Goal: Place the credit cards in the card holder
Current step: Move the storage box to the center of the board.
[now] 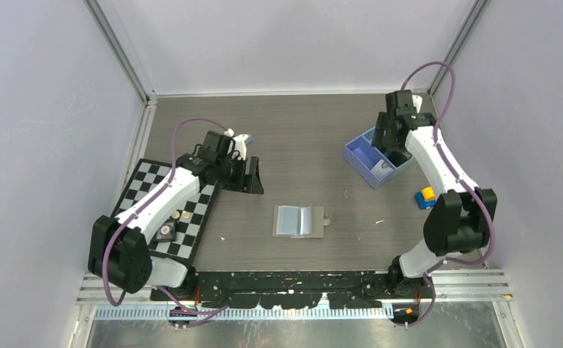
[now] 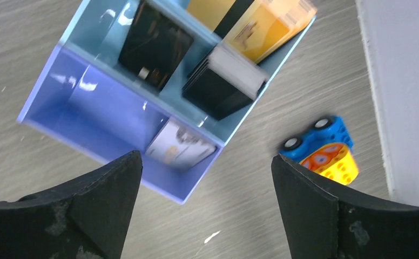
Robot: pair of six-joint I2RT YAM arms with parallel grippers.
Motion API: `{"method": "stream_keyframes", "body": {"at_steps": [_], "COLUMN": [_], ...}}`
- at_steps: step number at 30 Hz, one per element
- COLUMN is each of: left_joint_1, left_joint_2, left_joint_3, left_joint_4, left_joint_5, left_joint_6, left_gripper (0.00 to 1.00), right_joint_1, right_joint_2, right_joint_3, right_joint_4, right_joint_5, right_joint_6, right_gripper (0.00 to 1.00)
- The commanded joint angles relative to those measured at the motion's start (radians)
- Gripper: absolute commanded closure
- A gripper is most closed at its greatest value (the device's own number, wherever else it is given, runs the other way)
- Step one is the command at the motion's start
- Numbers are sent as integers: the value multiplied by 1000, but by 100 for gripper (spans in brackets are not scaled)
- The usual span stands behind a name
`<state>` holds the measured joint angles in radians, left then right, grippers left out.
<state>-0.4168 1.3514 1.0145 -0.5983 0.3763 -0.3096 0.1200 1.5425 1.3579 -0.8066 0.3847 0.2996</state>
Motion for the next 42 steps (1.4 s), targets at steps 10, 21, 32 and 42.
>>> {"method": "stream_keyframes", "body": {"at_steps": [10, 21, 32, 42], "left_joint_1": [6, 6, 6, 6], "left_joint_2": [8, 8, 5, 21], "left_joint_3": [30, 33, 30, 33], "left_joint_4": [-16, -20, -21, -24], "left_joint_5": [-2, 4, 10, 18], "left_joint_6": [31, 33, 33, 32], "left_gripper": [31, 31, 31, 31], "right_joint_1": [-382, -507, -490, -335], "right_joint_2": [319, 497, 368, 141], "right_joint_3": [356, 372, 124, -139], "right_joint_4": [55, 148, 300, 319], "right_joint_5": [-303, -663, -835, -662], "right_joint_6": [-105, 22, 106, 174], "right_gripper": [5, 11, 16, 19]}}
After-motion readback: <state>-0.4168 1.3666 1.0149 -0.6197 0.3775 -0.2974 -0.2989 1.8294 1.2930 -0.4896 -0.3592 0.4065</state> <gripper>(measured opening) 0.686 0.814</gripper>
